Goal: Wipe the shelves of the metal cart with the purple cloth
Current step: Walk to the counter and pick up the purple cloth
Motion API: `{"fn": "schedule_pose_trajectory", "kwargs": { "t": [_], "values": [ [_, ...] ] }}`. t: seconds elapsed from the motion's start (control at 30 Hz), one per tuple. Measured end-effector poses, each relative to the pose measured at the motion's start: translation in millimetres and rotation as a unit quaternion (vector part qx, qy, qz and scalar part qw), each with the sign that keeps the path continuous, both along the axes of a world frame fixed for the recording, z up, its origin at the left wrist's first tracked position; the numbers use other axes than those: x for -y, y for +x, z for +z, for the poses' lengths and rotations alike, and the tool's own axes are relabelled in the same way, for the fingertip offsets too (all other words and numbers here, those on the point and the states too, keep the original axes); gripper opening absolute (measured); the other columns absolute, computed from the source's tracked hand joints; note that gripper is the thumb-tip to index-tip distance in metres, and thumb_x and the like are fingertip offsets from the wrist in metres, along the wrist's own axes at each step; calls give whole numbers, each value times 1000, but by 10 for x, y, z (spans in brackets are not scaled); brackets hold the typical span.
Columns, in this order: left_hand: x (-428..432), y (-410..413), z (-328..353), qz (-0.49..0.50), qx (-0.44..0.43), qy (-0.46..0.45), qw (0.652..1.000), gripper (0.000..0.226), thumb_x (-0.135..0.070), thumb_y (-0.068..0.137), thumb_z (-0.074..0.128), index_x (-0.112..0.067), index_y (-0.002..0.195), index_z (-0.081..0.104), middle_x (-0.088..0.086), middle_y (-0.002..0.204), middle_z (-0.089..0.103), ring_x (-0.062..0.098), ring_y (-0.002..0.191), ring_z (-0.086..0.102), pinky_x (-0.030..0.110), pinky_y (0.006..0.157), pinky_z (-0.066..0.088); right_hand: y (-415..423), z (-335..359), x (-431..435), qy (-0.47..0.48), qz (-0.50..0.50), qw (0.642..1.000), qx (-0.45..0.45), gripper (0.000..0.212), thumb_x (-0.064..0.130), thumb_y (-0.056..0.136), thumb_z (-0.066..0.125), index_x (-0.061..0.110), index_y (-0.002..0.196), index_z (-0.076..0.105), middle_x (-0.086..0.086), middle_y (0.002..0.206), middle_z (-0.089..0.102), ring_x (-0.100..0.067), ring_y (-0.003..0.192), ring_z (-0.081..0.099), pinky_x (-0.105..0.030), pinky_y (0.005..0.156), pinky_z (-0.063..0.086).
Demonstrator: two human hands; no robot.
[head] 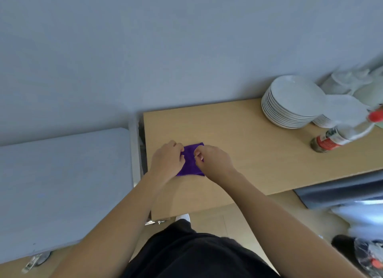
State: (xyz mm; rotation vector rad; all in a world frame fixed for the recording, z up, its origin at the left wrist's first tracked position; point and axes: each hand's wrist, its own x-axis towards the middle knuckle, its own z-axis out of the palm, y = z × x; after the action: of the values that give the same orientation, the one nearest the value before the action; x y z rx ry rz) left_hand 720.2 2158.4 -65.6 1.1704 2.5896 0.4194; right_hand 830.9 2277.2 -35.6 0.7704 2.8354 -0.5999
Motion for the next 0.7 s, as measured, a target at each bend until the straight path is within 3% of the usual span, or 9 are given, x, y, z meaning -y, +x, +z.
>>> {"fn": "schedule_pose_trajectory", "kwargs": {
  "t": [0.07, 0.13, 0.23, 0.33, 0.4, 0.5, 0.6, 0.7],
  "values": [
    [-94, -64, -100, 8, 0, -32, 999, 42, -26, 93, 53, -16, 134, 47, 6, 126, 51, 24, 110, 53, 36, 87, 49, -121, -49, -72, -7, 1, 1000, 11, 26, 21, 94, 42, 25, 111, 62, 4, 107, 64, -19, 100, 60, -36, 78, 52],
    [-126, -92, -200, 30, -1, -83, 996, 51, -30, 94, 54, -12, 139, 39, 11, 129, 47, 27, 114, 49, 37, 90, 46, -208, -104, -119, -11, 17, 1000, 22, 27, 20, 94, 42, 25, 112, 61, 4, 110, 63, -19, 101, 59, -36, 79, 52],
    [-138, -73, -308, 51, -32, -129, 990, 38, -33, 95, 53, -11, 126, 51, 10, 122, 49, 25, 113, 46, 35, 89, 43, -285, -186, -191, -15, 52, 997, 47, 26, 19, 95, 42, 24, 113, 60, 3, 115, 61, -19, 104, 57, -36, 80, 52],
    [-184, -15, -273, 70, -38, -108, 991, 25, -29, 95, 53, -15, 116, 54, 6, 116, 53, 24, 109, 47, 35, 89, 40, -346, -222, -272, -5, 97, 994, 58, 28, 17, 95, 45, 22, 119, 57, 2, 124, 56, -20, 113, 52, -37, 84, 50],
    [-213, 20, -206, 79, 4, -77, 994, 13, -23, 94, 53, -20, 107, 51, 1, 107, 59, 24, 104, 50, 37, 89, 38, -379, -244, -309, 18, 127, 990, 50, 36, 16, 92, 49, 20, 127, 51, 2, 133, 49, -20, 121, 45, -36, 90, 47],
    [-199, 16, -122, 113, 155, 3, 981, 13, -18, 90, 55, -28, 97, 49, -8, 96, 64, 19, 94, 56, 41, 90, 40, -394, -293, -336, 35, 171, 984, 44, 41, 20, 91, 52, 18, 132, 46, 1, 139, 44, -20, 132, 38, -35, 98, 39],
    [-189, 56, -9, 164, 258, 114, 945, 18, -17, 82, 63, -30, 92, 55, -11, 92, 65, 14, 88, 62, 44, 85, 52, -357, -298, -370, 25, 196, 979, 39, 23, 26, 90, 49, 13, 108, 54, -3, 113, 57, -22, 113, 51, -32, 88, 40],
    [-213, 113, 81, 236, 265, 156, 922, 32, -23, 80, 70, -27, 107, 54, -8, 100, 63, 13, 92, 61, 40, 83, 55, -260, -180, -420, -158, 122, 979, 37, 13, 28, 87, 50, 15, 90, 49, -2, 86, 59, -24, 80, 58, -30, 64, 43]
  ]
}}
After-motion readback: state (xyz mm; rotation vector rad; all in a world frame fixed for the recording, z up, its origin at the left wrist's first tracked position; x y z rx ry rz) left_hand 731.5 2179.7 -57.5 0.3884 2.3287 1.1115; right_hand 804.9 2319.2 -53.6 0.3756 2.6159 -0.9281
